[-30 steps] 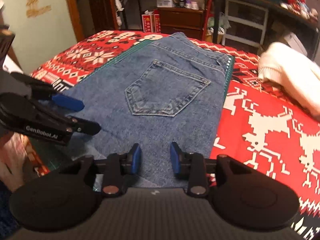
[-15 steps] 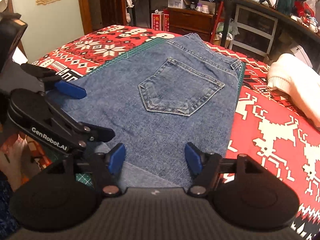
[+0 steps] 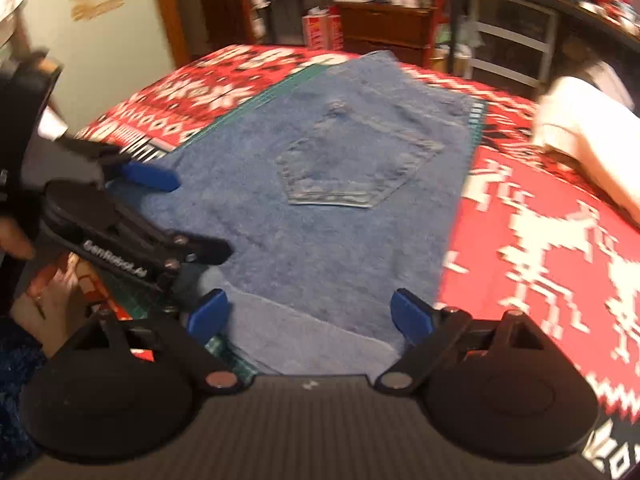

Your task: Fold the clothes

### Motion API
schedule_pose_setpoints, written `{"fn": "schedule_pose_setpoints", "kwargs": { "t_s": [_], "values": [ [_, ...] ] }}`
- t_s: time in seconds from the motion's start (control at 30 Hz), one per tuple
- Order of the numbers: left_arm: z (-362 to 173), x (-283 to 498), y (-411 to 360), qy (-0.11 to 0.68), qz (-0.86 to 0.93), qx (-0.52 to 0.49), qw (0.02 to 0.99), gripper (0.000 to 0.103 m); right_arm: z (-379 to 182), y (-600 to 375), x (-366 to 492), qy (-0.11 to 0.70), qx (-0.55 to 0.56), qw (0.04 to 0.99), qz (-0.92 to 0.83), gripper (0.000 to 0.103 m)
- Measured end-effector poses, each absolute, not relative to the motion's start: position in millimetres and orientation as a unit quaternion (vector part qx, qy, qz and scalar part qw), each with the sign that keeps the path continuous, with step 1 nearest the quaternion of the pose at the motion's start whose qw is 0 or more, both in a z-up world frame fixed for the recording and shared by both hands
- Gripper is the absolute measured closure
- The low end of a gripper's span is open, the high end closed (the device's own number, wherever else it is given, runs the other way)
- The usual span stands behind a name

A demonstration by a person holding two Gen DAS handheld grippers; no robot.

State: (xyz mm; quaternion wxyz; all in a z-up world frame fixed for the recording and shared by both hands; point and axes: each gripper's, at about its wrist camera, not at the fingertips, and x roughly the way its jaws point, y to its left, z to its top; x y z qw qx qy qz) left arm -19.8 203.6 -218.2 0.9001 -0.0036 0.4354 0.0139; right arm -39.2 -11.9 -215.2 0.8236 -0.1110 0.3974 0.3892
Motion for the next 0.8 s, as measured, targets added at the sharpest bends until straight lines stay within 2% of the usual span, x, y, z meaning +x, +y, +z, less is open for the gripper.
{"fn": "schedule_pose_setpoints", "kwargs": {
  "t_s": [0.17,0.33,0.53,0.8],
  "values": [
    [-218.0,-19.7,203.2,0.435,0.015,-0.004,0.9,0.0,-199.0,-35.9,-16.3,0.389,-0.029,0.857,0.336,0.006],
    [-218.4,-21.7,202.9,0.432,0.017,-0.004,0.902,0.0,-198.8,-17.6,-2.2,0.359,-0.05,0.874,0.323,0.001],
    [-218.5,-22.5,202.3,0.43,0.018,-0.004,0.903,0.0,-227.9,17.5,2.7,0.393,-0.077,0.855,0.328,0.0],
    [-218.5,-23.3,202.4,0.43,0.016,-0.003,0.903,0.0,-241.5,21.1,-8.6,0.394,-0.108,0.858,0.312,0.0]
  ]
}}
